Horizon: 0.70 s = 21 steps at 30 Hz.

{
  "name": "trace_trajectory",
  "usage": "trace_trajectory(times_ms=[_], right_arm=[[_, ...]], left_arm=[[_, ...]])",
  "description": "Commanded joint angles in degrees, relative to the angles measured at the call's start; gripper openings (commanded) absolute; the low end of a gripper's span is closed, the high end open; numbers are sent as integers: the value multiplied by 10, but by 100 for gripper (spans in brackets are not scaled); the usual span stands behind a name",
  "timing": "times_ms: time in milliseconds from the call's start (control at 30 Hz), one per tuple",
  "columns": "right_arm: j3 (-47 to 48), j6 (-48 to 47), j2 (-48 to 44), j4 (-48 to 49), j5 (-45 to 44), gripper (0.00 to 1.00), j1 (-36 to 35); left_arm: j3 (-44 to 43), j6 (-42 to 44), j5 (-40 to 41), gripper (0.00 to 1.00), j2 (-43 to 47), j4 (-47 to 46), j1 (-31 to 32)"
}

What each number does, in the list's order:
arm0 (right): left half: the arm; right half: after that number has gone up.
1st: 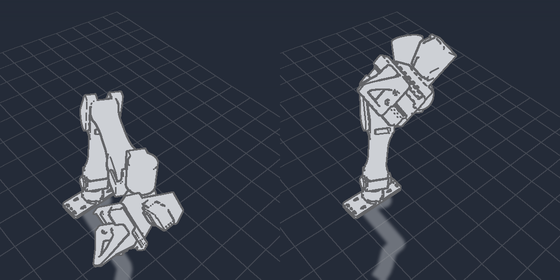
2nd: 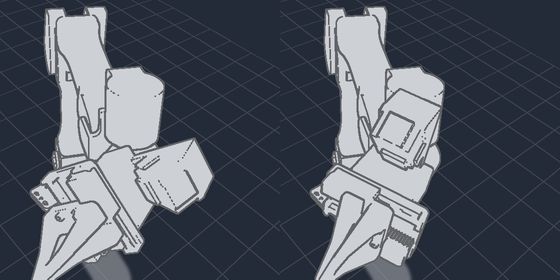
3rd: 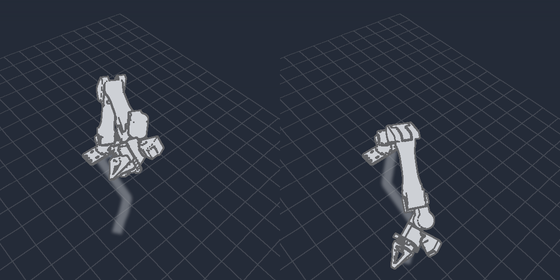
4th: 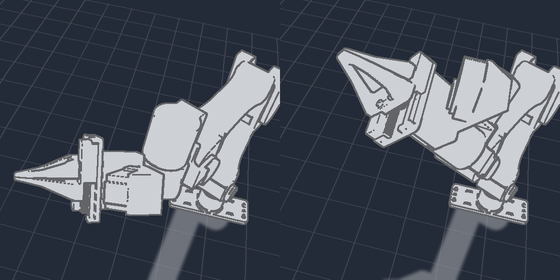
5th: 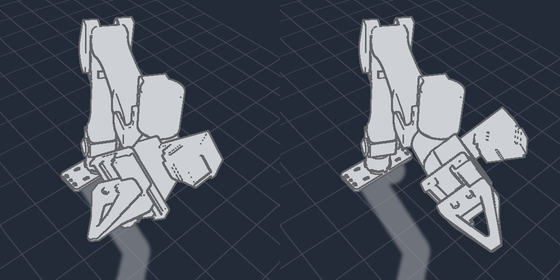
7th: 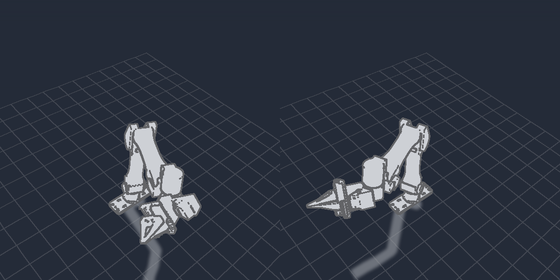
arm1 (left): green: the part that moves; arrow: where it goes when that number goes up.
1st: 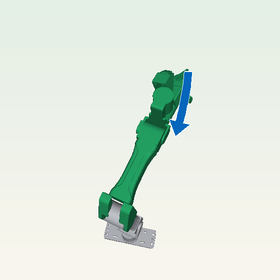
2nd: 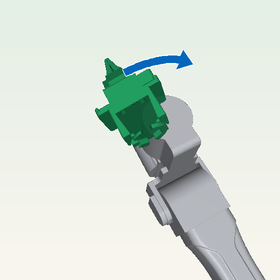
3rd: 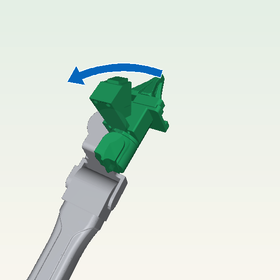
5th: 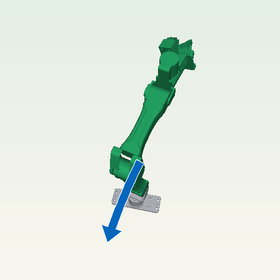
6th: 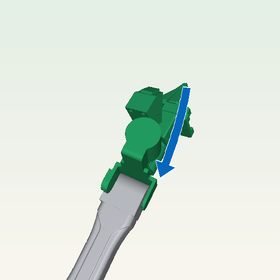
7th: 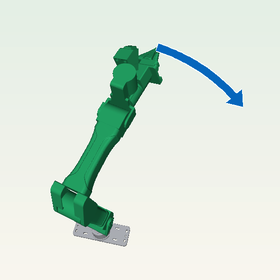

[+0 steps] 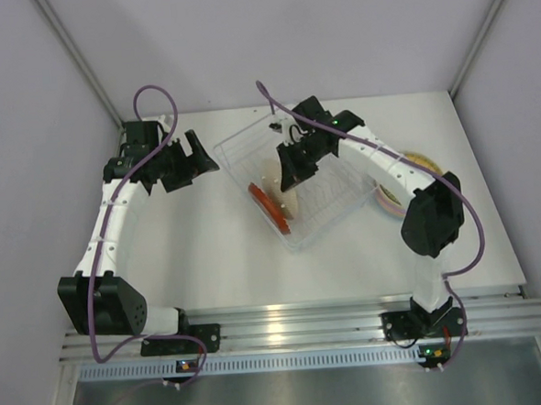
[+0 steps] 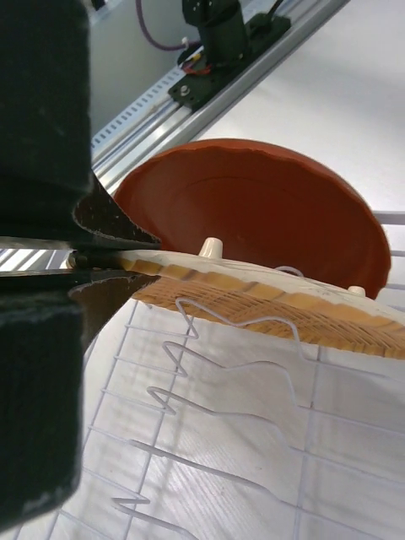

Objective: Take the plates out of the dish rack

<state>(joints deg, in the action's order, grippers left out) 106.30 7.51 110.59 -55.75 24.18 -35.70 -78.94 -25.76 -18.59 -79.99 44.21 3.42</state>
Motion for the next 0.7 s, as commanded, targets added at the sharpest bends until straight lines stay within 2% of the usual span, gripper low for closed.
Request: trace_trajectory(times_ms=[0,133,333,533,633,667], right_arm=[[44,23,-64,55,38,0,30],[55,29,-83,57,32,0,61],[88,16,-114,23,-110,0,106],[44,31,-174,18,-331,0,145],[32,34,-183,-27,-543,0,148],[28,34,-183,-37,-575,0,152]], left_arm=[[-4,5,-4,97,15,-1,1],[-2,6,-3,97,16,-2,1],[-1,5,-7,97,14,-3,2],[2,4,-7,97,14,-4,1],[4,4,-7,97,14,-6,1],[4,3,-8,97,13,-7,2]])
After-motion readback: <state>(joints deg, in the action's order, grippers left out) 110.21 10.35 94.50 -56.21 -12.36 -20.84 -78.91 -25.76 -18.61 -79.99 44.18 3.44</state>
